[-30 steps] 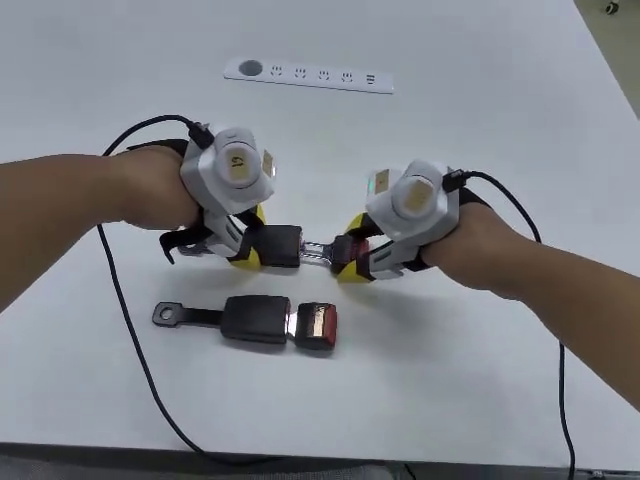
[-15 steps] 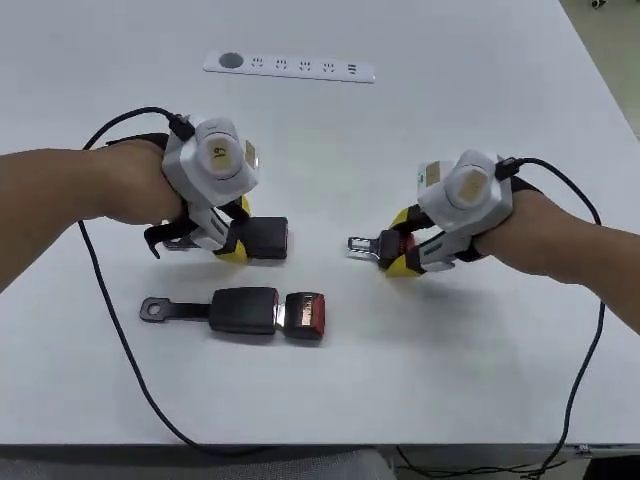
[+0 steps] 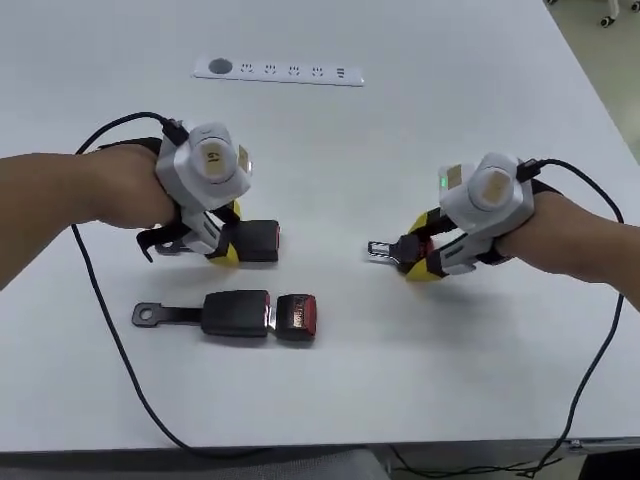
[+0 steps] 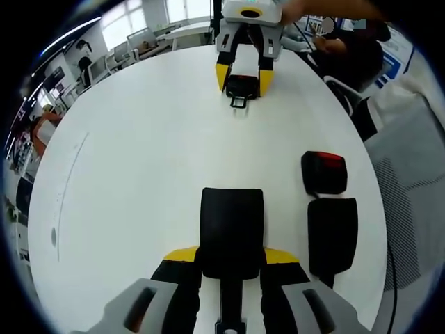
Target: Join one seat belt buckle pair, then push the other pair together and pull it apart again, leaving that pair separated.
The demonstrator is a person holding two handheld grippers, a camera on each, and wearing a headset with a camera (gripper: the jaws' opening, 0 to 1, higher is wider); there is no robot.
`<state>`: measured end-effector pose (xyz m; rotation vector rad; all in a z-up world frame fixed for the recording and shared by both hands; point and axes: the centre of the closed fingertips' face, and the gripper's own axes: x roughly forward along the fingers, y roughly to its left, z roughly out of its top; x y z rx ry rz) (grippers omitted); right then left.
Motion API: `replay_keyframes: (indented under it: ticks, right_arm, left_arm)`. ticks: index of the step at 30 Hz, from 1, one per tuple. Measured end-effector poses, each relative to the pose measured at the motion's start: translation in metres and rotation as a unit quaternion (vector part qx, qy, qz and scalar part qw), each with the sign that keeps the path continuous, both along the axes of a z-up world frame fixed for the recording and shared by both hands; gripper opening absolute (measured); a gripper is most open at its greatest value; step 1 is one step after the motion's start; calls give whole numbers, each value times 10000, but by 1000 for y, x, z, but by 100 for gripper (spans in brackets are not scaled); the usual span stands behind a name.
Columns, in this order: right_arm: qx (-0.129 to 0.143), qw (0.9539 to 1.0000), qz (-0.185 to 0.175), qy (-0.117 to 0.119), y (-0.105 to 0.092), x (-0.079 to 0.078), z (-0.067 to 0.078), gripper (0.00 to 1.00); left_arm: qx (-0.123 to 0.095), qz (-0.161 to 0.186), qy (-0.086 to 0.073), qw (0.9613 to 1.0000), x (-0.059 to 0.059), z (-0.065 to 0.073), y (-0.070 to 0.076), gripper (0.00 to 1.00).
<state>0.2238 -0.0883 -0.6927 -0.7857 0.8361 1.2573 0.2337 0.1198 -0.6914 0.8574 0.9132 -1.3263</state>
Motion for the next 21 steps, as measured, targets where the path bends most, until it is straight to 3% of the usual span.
replay_keyframes:
  ticks: [2,4,6,8,10,12,14,17,19,21]
  right_arm:
    - [-2,10000,-43,-64,-1,3,0,36]
    - [0,9999,-120,-83,0,1,0,38]
    - [10,9998,-170,-90,-1,5,-2,39]
    - [-15,9994,-242,-234,-2,7,0,41]
    - [-50,9990,-306,-308,-1,5,2,43]
    - [92,9987,-364,-349,1,4,5,43]
    - [216,9973,-520,-481,4,1,18,43]
    - [478,9951,-713,-492,10,-2,28,44]
    - [863,9901,-1047,-370,20,-7,36,46]
    - [810,9911,-933,-493,24,-14,39,48]
  left_arm:
    - [-22,-3,-63,10000,0,1,0,34]
    - [-66,-26,-324,9995,5,3,-2,40]
    - [-91,-58,-290,9995,1,3,-2,39]
    - [-102,-131,-389,9991,3,2,-3,39]
    - [-118,-77,-453,9989,5,2,-4,45]
    - [-183,10,-497,9986,5,5,-5,49]
    - [-312,129,-644,9974,6,16,-7,51]
    - [-499,421,-782,9948,6,29,-4,58]
    - [-831,590,-842,9912,-1,45,-10,61]
    - [-1060,697,-812,9886,-10,49,-10,64]
